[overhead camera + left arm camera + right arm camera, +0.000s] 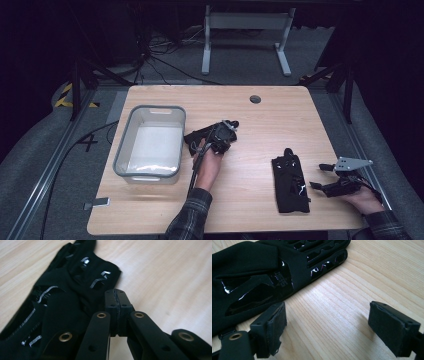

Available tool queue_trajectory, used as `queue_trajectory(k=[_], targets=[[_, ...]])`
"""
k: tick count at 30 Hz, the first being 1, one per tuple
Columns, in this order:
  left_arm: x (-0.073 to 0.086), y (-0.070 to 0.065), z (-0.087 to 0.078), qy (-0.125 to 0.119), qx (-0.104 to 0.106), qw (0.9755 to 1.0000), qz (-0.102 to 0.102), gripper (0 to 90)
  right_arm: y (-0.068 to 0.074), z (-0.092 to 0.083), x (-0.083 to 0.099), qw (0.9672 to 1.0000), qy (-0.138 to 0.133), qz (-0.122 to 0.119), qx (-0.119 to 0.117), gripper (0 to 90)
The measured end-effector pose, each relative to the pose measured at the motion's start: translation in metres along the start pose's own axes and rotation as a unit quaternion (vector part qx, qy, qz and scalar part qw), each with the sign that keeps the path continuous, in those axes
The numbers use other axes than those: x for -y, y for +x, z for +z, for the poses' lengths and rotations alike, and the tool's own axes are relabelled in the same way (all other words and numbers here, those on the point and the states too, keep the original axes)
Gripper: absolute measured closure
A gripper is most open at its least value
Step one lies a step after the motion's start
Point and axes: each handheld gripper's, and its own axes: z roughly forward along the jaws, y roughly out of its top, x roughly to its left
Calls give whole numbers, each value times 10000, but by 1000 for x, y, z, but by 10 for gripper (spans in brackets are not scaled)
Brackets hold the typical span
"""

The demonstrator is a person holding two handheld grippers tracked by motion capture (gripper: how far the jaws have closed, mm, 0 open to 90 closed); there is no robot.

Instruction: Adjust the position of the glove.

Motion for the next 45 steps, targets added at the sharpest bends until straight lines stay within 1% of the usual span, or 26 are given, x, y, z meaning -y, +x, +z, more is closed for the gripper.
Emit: queue_trajectory(k=[1, 3, 5, 8, 11, 12, 13, 15, 18, 21, 22, 24, 27, 28, 29, 31, 33, 36, 37, 38, 39, 40, 41, 42, 43, 45], targets=[[-1, 2, 3, 43, -85, 10000, -12, 899, 0, 0, 0, 10000, 1, -2, 0, 157], [-2, 7, 7, 62, -133, 9999, -76, 898, 0, 0, 0, 10000, 2, -1, 0, 157], [-2, 11, 11, 128, -233, 9996, -112, 899, 0, 0, 0, 10000, 1, -1, 0, 157], [-2, 13, 16, 181, -235, 9994, -149, 899, 0, 0, 0, 10000, 0, -1, -1, 157], [-4, 11, 16, 226, -229, 9994, -128, 899, 0, 0, 0, 10000, 1, -1, -1, 157], [-5, 8, 17, 198, -146, 9996, -140, 899, 0, 0, 0, 10000, 2, -1, 0, 157], [-6, 5, 18, 169, -108, 9997, -150, 899, 0, 0, 0, 10000, 1, -1, 0, 157], [-8, -1, 19, 153, -36, 9998, -96, 899, 0, 0, 0, 10000, 1, -1, 0, 157], [-13, -15, 22, 84, 202, 9998, -31, 899, 0, 0, 0, 10000, 2, -2, -2, 157], [-18, -27, 26, 13, 423, 9991, 15, 899, 0, 0, 0, 10000, 2, -2, -1, 157], [-19, -30, 27, 17, 499, 9988, 1, 899, 0, 0, 0, 10000, 1, -2, -1, 157], [-22, -38, 29, -20, 603, 9982, 20, 899, 0, 0, 0, 10000, 1, -2, -3, 156], [-26, -52, 31, -73, 771, 9968, 172, 898, 0, 0, 0, 10000, 0, -8, -6, 156], [-27, -54, 30, -87, 828, 9963, 208, 898, 0, 0, 0, 10000, 1, -8, -7, 156], [-28, -55, 29, -110, 853, 9961, 200, 898, 0, 0, 0, 10000, 1, -8, -7, 156], [-31, -54, 23, -192, 845, 9960, 208, 898, 0, 0, 0, 10000, 2, -10, -10, 153], [-33, -48, 15, -251, 769, 9965, 215, 898, 0, 0, 0, 10000, 0, -16, -10, 153], [-35, -34, 5, -347, 645, 9972, 146, 898, 0, 0, 0, 10000, 0, -14, -11, 152], [-35, -27, 2, -348, 594, 9976, 92, 898, 0, 0, 0, 10000, -2, -16, -12, 152], [-35, -23, 1, -350, 545, 9979, 71, 898, 0, 0, 0, 10000, 6, -19, -8, 151], [-34, -16, 0, -336, 448, 9984, 53, 898, 0, 0, 0, 10000, 5, -19, -9, 151], [-34, -12, 0, -329, 410, 9986, 70, 898, 0, 0, 0, 10000, 6, -19, -9, 150], [-33, -8, 1, -313, 370, 9988, 26, 898, 0, 0, 0, 10000, 6, -19, -10, 151], [-31, -3, 2, -289, 359, 9989, -26, 898, 0, 0, 0, 10000, 6, -18, -9, 151], [-30, 0, 4, -262, 356, 9990, -28, 898, 0, 0, 0, 10000, 6, -19, -10, 151], [-27, 2, 8, -187, 400, 9990, -40, 898, 0, 0, 0, 10000, 6, -17, -10, 150]])
